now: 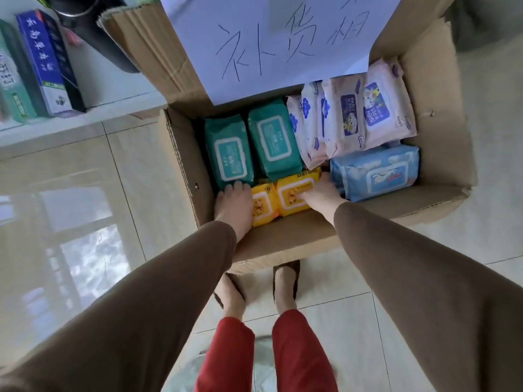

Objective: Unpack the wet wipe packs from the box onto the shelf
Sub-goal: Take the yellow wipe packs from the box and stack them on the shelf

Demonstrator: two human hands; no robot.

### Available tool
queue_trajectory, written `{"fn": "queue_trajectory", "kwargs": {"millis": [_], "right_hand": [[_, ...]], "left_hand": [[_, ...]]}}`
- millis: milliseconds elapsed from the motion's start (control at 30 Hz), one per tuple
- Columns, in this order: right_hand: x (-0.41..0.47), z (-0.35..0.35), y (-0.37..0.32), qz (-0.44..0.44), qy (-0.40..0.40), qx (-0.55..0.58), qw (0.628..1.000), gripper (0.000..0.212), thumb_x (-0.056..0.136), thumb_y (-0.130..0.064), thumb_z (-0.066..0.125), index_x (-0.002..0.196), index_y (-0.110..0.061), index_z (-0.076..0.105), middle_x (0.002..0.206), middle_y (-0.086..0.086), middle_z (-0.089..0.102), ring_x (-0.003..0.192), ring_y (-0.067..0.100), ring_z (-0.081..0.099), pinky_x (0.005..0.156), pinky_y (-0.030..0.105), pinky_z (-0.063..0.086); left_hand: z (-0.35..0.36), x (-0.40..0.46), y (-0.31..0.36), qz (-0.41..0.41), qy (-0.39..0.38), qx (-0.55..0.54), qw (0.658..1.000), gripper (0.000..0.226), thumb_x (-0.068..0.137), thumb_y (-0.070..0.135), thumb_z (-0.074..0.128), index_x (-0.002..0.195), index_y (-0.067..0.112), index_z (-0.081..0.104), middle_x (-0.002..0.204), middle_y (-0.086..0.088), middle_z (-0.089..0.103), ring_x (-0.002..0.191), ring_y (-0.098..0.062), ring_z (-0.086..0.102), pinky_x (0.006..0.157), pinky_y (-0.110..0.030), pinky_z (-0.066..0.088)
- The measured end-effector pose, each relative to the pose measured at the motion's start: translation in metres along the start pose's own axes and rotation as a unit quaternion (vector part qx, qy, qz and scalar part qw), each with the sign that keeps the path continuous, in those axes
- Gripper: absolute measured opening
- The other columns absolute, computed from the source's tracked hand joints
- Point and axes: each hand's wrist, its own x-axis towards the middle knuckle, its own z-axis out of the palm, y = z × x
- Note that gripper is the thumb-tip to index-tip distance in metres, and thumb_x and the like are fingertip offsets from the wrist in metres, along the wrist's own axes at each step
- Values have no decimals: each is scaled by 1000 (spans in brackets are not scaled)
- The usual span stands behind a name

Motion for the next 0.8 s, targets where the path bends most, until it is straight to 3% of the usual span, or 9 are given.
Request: {"fn": "queue_trajectory", "kwargs": {"millis": [67,133,233,333,467,633,700,800], "right_hand": [[5,2,-1,10,15,14,1000,110,65,-40,85,151,-13,21,147,13,45,133,34,47,109,48,41],[3,0,-5,14,11,28,999,114,64,-43,88,151,-8,24,145,12,48,132,33,47,108,45,42],[-1,-3,-5,12,-33,60,998,79,67,-37,90,130,-3,54,115,5,58,118,29,56,93,34,47],[-24,-15,-4,-11,-23,61,998,59,61,-41,91,106,-10,69,101,4,69,100,27,65,89,38,53],[-83,-45,-14,-83,-2,90,993,35,74,-36,84,101,-18,69,96,0,69,89,20,64,80,33,50],[-195,-78,-67,-144,-6,163,976,41,71,-36,87,105,-26,67,103,-3,74,97,20,69,92,45,55],[-249,-80,-104,-182,-20,169,969,35,75,-32,84,104,-26,66,105,-2,73,99,20,69,89,43,57],[-340,-71,-168,-244,-53,165,954,27,81,-21,80,100,-29,62,105,-3,71,98,18,67,85,36,55]], "left_hand": [[3,4,1,-9,10,25,1000,53,81,30,70,126,15,47,125,-10,54,114,-31,50,92,-42,40],[2,9,-1,-13,-9,37,999,53,81,38,71,125,17,48,124,-9,58,115,-30,50,93,-41,39],[-6,9,-6,3,-58,46,997,53,80,54,70,121,22,58,121,-5,62,117,-28,50,95,-40,37],[-23,-11,-7,8,-43,27,999,49,81,57,67,116,24,61,118,-2,63,118,-27,48,94,-41,36],[-62,-63,-16,-20,7,-133,991,40,82,45,72,107,19,55,107,-5,65,101,-29,60,74,-36,44],[-145,-158,-64,-56,65,-257,963,37,80,41,70,106,22,52,94,1,61,91,-27,61,68,-34,44],[-176,-203,-100,-86,79,-328,937,37,81,39,70,108,23,51,91,2,58,85,-24,57,67,-33,44],[-206,-268,-171,-114,115,-461,873,34,81,32,74,104,23,50,88,1,58,81,-24,59,63,-31,43]]}}
